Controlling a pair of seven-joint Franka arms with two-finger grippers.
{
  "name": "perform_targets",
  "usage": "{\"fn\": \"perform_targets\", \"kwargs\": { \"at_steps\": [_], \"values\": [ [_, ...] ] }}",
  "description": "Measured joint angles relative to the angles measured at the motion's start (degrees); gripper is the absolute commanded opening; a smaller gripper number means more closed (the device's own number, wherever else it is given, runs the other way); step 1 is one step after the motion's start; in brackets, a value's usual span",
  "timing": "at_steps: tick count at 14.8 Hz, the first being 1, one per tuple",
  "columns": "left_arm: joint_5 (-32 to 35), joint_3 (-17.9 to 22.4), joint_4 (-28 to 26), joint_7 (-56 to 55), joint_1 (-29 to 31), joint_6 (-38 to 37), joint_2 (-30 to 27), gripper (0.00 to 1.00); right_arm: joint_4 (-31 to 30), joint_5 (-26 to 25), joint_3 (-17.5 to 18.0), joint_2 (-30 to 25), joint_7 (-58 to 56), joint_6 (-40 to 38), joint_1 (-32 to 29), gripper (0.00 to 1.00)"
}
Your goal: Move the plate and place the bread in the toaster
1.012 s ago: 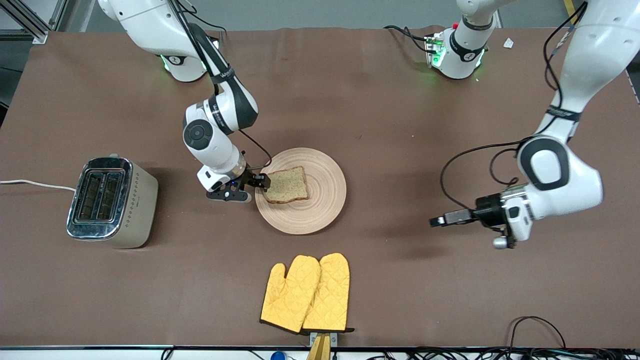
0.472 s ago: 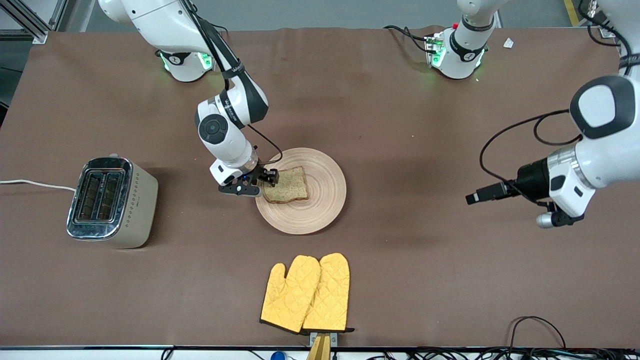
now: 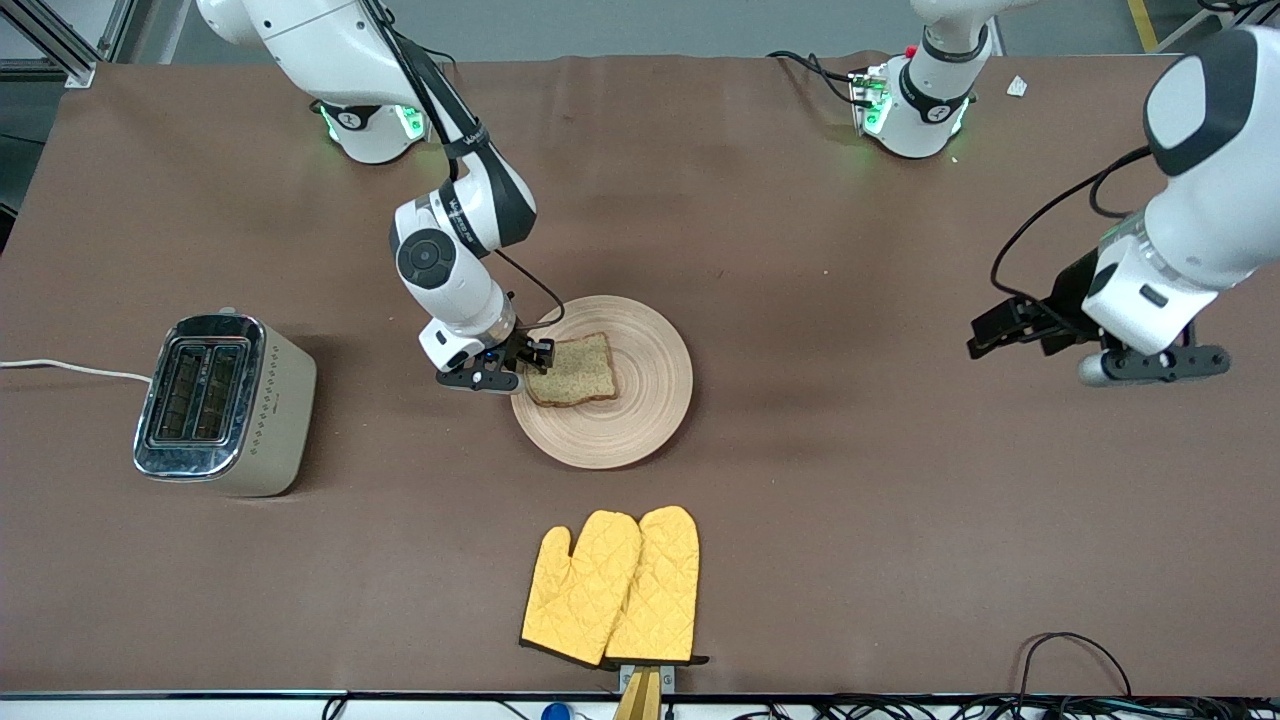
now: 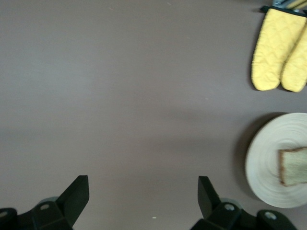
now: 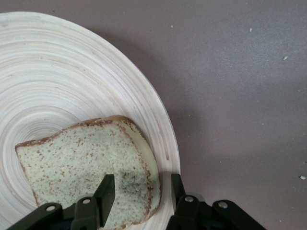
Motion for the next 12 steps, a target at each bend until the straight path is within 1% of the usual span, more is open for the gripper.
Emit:
{"fn": "perform_targets", "kwargs": {
  "at_steps": [2,4,5,7,9,10,12],
  "values": [
    [2.15,6.69,0.45,0.15,-5.23,-1.5,-2.1,1.0,-0.03,0.0,0.0,0.51,0.03,1.04,0.05,0.51],
    [3.78,11.45,1.82,1.04,-8.39,-2.95,-3.03,1.0,-0.03,0.0,0.0,1.23,0.04,2.4,0.1,0.41],
    [5.06,12.62,3.08,1.35,-9.13,-4.15,-3.13,1.0,-0.03,0.0,0.0,1.46,0.04,2.69,0.11,0.33],
    [7.71,13.26,6.31,1.39,-9.57,-7.49,-3.12,1.0,-0.02,0.0,0.0,1.57,0.05,2.84,0.14,0.18],
    [8.86,13.26,8.76,1.39,-9.66,-9.81,-3.13,1.0,-0.01,0.0,0.0,1.56,0.06,2.86,0.19,0.03],
    [8.98,13.29,9.26,1.39,-9.64,-10.3,-3.11,1.0,-0.01,0.0,0.0,1.56,0.06,2.86,0.19,0.01],
    [9.01,13.35,9.42,1.39,-9.63,-10.43,-3.05,1.0,0.09,0.0,0.0,1.49,0.06,2.57,0.22,0.0]
  ]
}}
